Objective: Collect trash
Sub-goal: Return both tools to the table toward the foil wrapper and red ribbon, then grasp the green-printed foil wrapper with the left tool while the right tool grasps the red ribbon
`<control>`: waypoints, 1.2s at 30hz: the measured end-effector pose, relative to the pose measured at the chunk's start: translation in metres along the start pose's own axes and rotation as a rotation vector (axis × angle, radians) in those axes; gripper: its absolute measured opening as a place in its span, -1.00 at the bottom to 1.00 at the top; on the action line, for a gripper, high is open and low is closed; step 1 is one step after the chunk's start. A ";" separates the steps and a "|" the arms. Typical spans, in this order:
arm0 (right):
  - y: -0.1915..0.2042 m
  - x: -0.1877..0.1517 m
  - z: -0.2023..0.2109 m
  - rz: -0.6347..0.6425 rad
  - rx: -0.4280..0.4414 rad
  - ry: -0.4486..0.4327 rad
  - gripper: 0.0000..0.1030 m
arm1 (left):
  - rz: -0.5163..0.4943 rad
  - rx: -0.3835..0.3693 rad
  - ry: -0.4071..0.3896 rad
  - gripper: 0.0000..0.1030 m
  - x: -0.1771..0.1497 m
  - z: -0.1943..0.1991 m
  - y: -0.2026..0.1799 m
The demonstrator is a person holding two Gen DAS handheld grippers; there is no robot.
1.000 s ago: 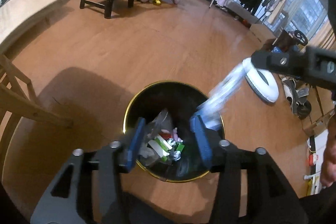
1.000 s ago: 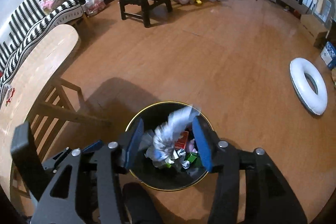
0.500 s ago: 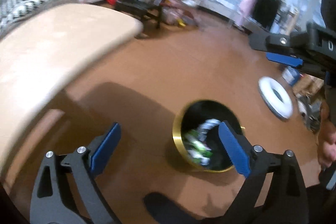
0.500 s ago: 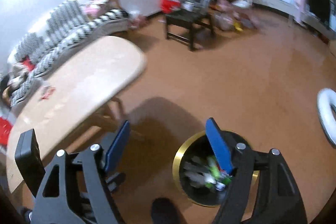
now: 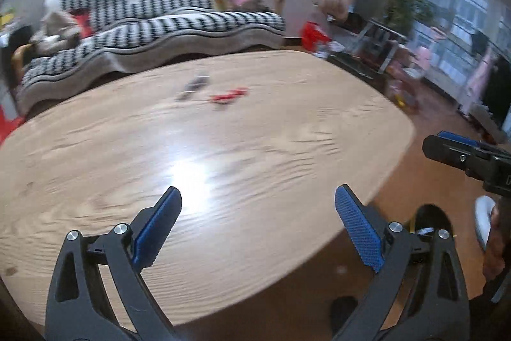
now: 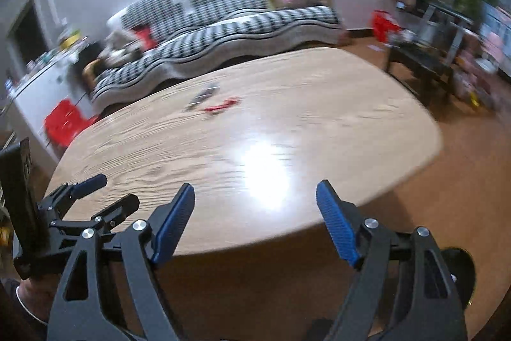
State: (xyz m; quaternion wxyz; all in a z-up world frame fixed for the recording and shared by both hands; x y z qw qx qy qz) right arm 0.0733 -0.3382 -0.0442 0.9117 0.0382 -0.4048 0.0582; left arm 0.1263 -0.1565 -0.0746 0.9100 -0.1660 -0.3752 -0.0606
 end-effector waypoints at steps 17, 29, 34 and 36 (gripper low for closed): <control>0.119 0.029 -0.072 0.129 0.077 0.052 0.48 | 0.098 0.131 -0.048 0.82 0.014 0.043 0.128; 0.050 0.103 -0.199 -0.064 0.003 0.178 0.48 | 0.043 0.137 0.019 0.82 0.094 -0.090 0.120; 0.021 0.134 -0.276 -0.110 -0.021 0.237 0.47 | 0.023 0.140 0.065 0.82 0.126 -0.161 0.117; 0.018 0.140 -0.296 -0.106 -0.026 0.253 0.37 | 0.029 0.158 0.083 0.82 0.135 -0.184 0.117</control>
Point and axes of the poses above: each gripper's, at about its wrist camera, not at the fingertips, and z roughly against the way its jaws point, y to its left, x to its top, the point moved 8 cm from there along -z, roughly the way its jaws point, and after that the axes turned 14 degrees about z, right-handed, at the moved point
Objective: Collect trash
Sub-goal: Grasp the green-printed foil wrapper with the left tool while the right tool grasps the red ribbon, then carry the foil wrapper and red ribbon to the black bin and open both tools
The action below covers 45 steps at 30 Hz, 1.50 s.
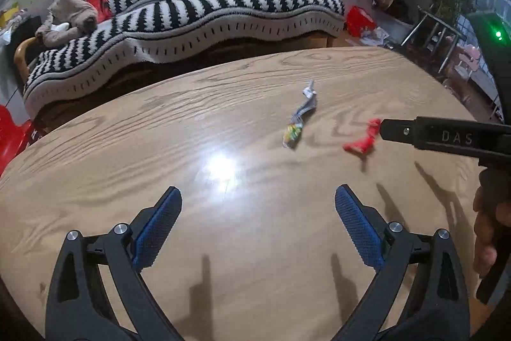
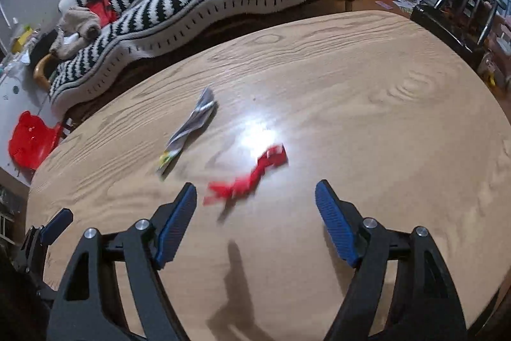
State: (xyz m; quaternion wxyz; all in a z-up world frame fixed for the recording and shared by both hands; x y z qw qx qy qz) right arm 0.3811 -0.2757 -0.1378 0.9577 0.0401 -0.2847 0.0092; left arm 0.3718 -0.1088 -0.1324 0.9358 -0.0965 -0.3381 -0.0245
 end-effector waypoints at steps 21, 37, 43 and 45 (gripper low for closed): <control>-0.022 -0.015 -0.021 0.183 0.020 -0.018 -0.58 | -0.062 0.000 0.052 0.28 0.036 -0.093 -0.058; 0.016 -0.101 0.090 0.149 0.090 -0.054 -0.57 | -0.055 -0.010 0.028 -0.74 -0.048 0.063 -0.052; 0.065 -0.147 0.148 0.229 0.096 -0.109 -0.57 | -0.021 0.027 0.010 -0.74 -0.105 0.146 -0.016; 0.079 -0.161 0.162 0.253 0.101 -0.124 -0.57 | 0.012 0.024 -0.007 -0.74 -0.120 0.169 -0.005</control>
Point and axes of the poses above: each gripper's, at about its wrist camera, not at the fingertips, and z roughly against the way its jaws point, y to its left, x to its top, the point moved 8 cm from there along -z, roughly the way its jaws point, and after that the axes turned 14 degrees about z, right-handed, at the moved point
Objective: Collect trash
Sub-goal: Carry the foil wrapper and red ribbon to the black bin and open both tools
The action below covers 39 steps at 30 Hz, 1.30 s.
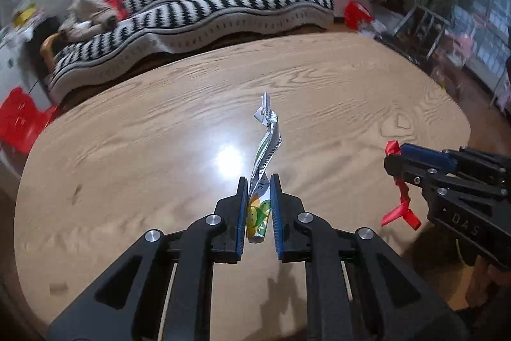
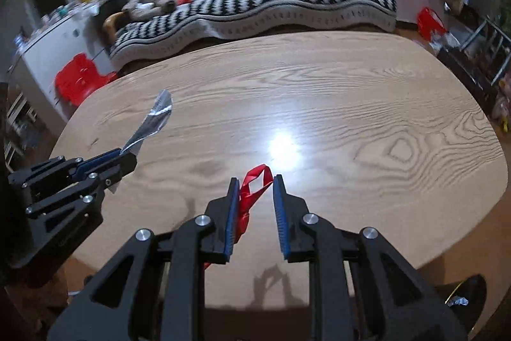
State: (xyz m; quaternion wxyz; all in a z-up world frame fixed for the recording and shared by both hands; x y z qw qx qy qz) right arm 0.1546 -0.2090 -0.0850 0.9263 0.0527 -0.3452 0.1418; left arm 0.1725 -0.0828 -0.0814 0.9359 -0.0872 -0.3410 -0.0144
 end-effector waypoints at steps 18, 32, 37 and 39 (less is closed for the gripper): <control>0.018 -0.018 0.029 0.004 0.009 -0.045 -0.57 | 0.117 -0.004 -0.051 -0.74 -0.029 0.034 0.026; -0.138 -0.092 0.094 -0.180 -0.200 -0.036 -0.57 | -0.022 -0.216 -0.036 -0.74 -0.035 0.015 -0.128; -0.211 -0.153 0.135 -0.292 -0.302 -0.020 -0.57 | -0.132 -0.339 0.001 -0.74 -0.064 0.013 -0.219; -0.242 -0.185 0.154 -0.346 -0.341 -0.009 -0.57 | -0.171 -0.382 0.022 -0.74 -0.082 0.012 -0.253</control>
Point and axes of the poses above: each gripper's, at about its wrist camera, not at the fingertips, and z roughly against the way its jaws point, y to its left, x to its top, the point moved 8 cm from there along -z, roughly the way its jaws point, and after that the axes turned 14 degrees about z, right-handed, at the moved point
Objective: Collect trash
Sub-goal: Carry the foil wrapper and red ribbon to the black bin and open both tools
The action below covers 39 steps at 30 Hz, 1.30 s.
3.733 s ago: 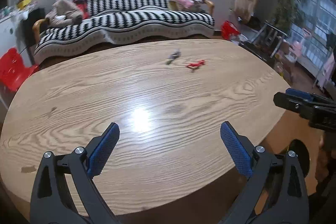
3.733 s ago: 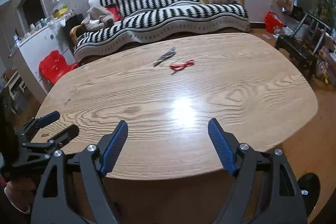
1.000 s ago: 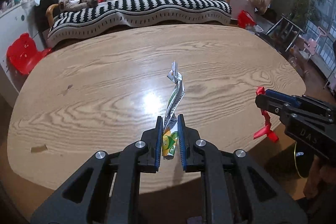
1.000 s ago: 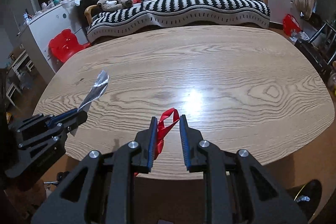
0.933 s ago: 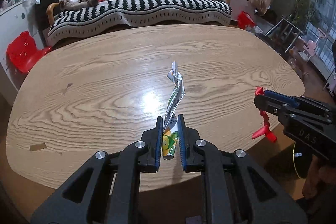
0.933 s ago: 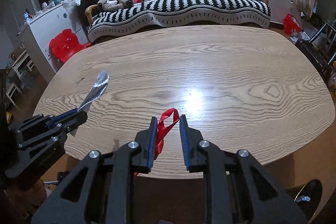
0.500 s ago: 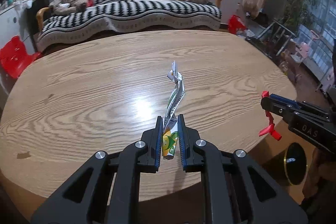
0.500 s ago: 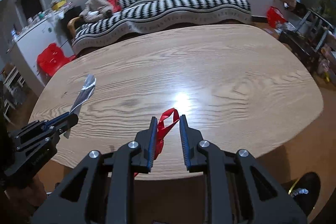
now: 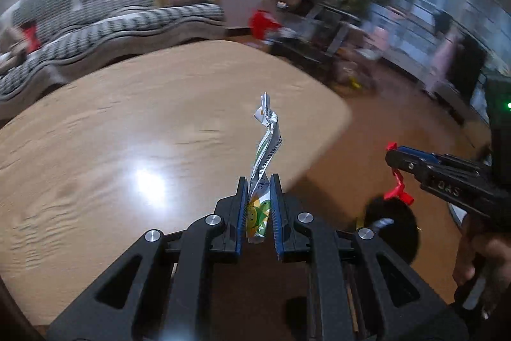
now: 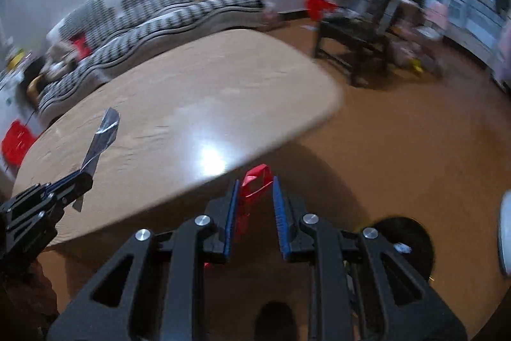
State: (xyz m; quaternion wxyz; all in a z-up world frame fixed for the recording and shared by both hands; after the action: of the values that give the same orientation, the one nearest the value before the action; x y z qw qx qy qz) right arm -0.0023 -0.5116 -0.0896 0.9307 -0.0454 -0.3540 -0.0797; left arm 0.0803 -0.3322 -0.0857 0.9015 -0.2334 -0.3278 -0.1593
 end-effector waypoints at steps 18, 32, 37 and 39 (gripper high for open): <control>-0.208 -0.144 0.001 -0.357 -0.153 0.233 -0.56 | -0.253 -0.264 0.369 -0.74 -0.162 -0.132 -0.225; -0.219 -0.154 -0.011 -0.403 -0.137 0.278 -0.56 | -0.280 -0.254 0.391 -0.74 -0.172 -0.154 -0.243; -0.227 -0.161 -0.013 -0.431 -0.170 0.306 -0.20 | -0.294 -0.260 0.410 -0.49 -0.180 -0.162 -0.247; -0.231 -0.161 -0.009 -0.443 -0.190 0.293 0.21 | -0.295 -0.257 0.409 0.04 -0.183 -0.164 -0.246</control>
State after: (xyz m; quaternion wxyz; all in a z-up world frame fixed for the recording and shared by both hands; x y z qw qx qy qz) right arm -0.1567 -0.7212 -0.1968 0.9235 -0.0421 -0.2080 -0.3196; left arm -0.0774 -0.6010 -0.2402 0.8790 -0.2585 -0.1466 -0.3730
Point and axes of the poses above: each gripper's, at about its wrist camera, not at the fingertips, and z roughly against the way its jaws point, y to its left, x to its top, the point moved 8 cm from there along -z, roughly the way its jaws point, and after that the axes turned 14 degrees about z, right-handed, at the moved point
